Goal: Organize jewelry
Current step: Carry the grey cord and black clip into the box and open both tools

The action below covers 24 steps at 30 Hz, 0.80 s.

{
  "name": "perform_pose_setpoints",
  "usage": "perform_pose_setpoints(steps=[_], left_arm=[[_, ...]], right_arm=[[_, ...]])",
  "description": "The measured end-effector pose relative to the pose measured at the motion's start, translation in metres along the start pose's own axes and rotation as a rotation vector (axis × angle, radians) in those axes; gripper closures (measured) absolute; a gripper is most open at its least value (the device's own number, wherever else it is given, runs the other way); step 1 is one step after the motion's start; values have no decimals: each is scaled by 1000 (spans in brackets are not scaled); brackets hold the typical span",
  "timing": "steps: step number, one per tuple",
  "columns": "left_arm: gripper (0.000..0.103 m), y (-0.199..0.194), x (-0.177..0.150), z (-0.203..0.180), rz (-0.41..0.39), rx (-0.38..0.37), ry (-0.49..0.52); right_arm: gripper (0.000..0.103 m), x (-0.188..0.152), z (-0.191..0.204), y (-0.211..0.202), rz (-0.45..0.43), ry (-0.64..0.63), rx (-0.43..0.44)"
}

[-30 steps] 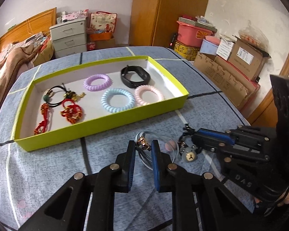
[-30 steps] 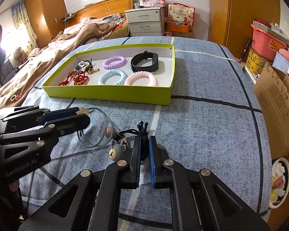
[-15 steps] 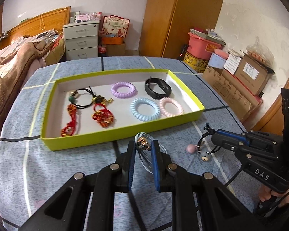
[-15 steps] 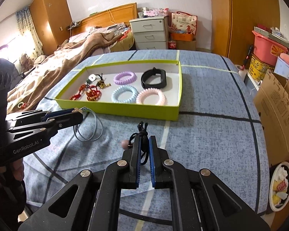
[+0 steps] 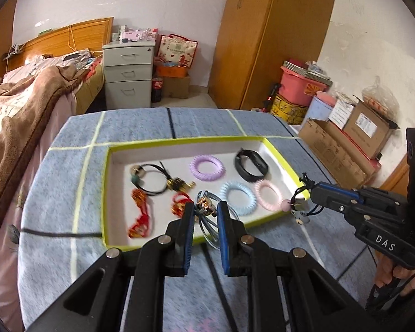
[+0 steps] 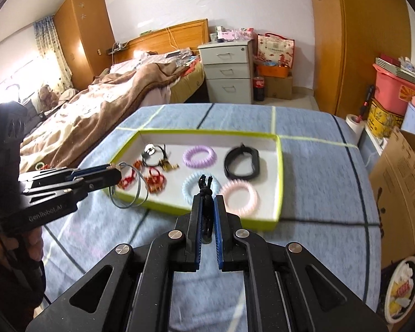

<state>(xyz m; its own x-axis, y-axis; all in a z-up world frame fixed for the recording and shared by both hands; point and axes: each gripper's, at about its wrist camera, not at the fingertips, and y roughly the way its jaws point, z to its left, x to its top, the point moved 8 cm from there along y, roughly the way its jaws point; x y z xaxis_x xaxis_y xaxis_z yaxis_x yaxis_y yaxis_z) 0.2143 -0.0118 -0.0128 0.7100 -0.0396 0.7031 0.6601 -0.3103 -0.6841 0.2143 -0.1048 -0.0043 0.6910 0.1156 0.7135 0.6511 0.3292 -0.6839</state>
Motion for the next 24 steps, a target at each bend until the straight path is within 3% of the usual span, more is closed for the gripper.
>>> perform_pose_setpoints(steps=[12, 24], left_arm=[[86, 35, 4, 29, 55, 25, -41], [85, 53, -13, 40, 104, 58, -76]], right_arm=[[95, 22, 8, 61, 65, 27, 73], [95, 11, -15, 83, 124, 9, -28]])
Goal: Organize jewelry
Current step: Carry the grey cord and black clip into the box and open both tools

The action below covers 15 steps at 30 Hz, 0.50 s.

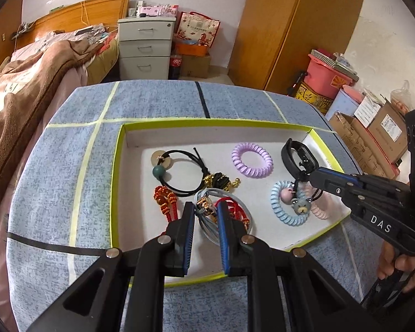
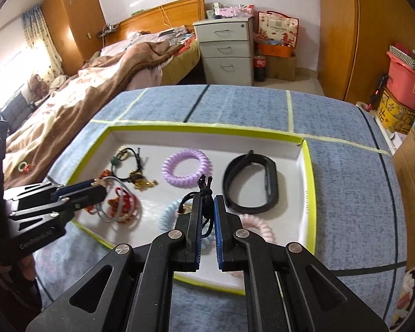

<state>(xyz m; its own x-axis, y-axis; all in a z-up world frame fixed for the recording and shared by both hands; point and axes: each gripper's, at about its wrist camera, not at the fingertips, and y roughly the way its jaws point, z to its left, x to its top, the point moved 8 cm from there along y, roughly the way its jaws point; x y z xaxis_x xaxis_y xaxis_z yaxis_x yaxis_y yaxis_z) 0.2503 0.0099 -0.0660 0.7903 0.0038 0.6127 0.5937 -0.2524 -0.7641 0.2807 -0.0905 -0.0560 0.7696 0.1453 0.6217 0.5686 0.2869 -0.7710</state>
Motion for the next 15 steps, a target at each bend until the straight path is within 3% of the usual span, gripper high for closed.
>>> perform_pose_setpoints(steps=[6, 9, 12, 15], left_arm=[[85, 5, 0, 1, 15, 6, -12], [74, 6, 0, 1, 17, 11, -12], [72, 4, 0, 0, 15, 17, -12], [63, 2, 0, -2, 10, 15, -8]], right_arm=[[95, -4, -4, 5, 17, -7, -20], [94, -6, -9, 7, 21, -7, -47], [93, -6, -11, 6, 18, -5, -61], [88, -7, -12, 3, 13, -17, -76]])
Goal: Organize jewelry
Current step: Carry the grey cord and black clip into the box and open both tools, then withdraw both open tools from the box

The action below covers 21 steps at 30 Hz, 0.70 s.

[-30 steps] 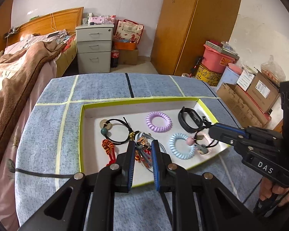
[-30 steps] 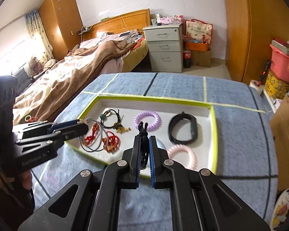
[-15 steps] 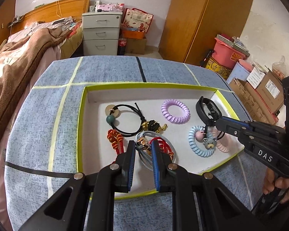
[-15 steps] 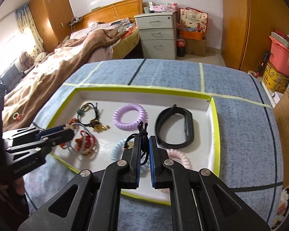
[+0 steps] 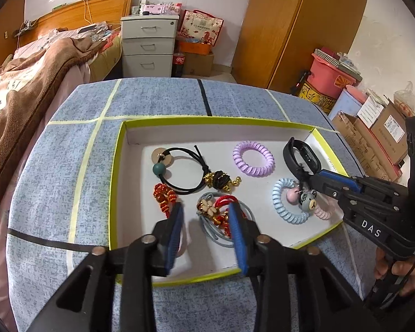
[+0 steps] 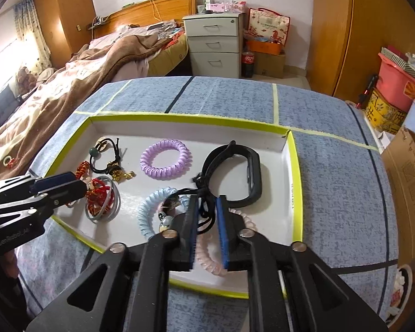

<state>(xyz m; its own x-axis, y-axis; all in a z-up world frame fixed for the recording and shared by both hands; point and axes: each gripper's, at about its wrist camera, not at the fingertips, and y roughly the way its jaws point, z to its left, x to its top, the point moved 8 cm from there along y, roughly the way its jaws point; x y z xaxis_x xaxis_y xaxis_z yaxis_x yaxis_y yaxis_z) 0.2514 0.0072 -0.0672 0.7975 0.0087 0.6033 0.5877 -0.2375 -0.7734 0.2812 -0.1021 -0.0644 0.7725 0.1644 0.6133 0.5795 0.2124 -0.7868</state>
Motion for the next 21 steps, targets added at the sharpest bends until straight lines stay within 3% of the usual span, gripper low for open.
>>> perform_pose_setpoints(steps=[6, 12, 18, 21], left_arm=[[61, -4, -3, 0, -3, 14, -9], [56, -15, -7, -5, -27, 73, -2], [56, -35, -10, -7, -94, 154, -11], [56, -43, -15, -7, -114, 155, -29]], right_arm=[[86, -1, 2, -5, -14, 4, 5], [86, -4, 8, -25, -56, 10, 9], [85, -8, 18, -51, -126, 9, -1], [85, -13, 22, -60, -145, 29, 4]])
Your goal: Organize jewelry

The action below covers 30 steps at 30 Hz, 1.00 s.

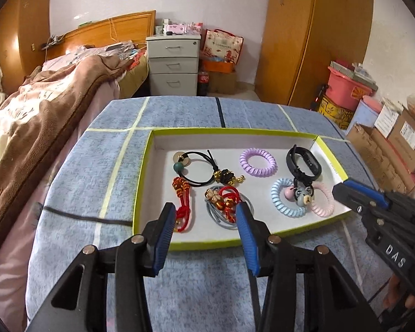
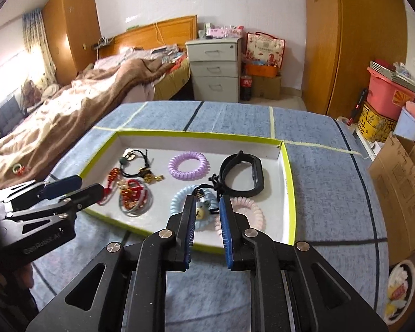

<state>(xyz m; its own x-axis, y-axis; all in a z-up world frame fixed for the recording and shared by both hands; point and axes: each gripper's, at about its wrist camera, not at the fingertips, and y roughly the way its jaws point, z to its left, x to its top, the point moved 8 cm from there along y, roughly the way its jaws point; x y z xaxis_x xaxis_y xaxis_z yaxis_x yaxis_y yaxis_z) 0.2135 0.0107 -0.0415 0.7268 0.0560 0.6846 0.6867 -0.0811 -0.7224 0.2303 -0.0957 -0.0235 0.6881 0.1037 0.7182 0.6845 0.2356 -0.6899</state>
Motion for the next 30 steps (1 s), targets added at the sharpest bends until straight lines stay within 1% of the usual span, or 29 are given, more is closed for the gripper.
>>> perform_pose_setpoints(steps=[2, 6, 10, 14, 18, 22, 30], left_arm=[[56, -4, -2, 1, -2, 1, -15], [56, -11, -7, -1, -16, 42, 2], [56, -17, -13, -2, -25, 26, -17], [56, -20, -14, -5, -27, 37, -6], [56, -24, -15, -9, -35, 24, -3], [56, -25, -16, -10, -35, 30, 1], [56, -25, -18, -8, -26, 30, -12]], right_arm=[[85, -2, 1, -4, -9, 7, -5], [85, -9, 7, -11, -25, 20, 11], [84, -13, 8, -12, -26, 34, 12], [84, -15, 10, -15, -34, 46, 13], [84, -17, 11, -18, -36, 47, 13], [84, -17, 11, -18, -36, 47, 13], [84, -18, 12, -18, -30, 46, 11]])
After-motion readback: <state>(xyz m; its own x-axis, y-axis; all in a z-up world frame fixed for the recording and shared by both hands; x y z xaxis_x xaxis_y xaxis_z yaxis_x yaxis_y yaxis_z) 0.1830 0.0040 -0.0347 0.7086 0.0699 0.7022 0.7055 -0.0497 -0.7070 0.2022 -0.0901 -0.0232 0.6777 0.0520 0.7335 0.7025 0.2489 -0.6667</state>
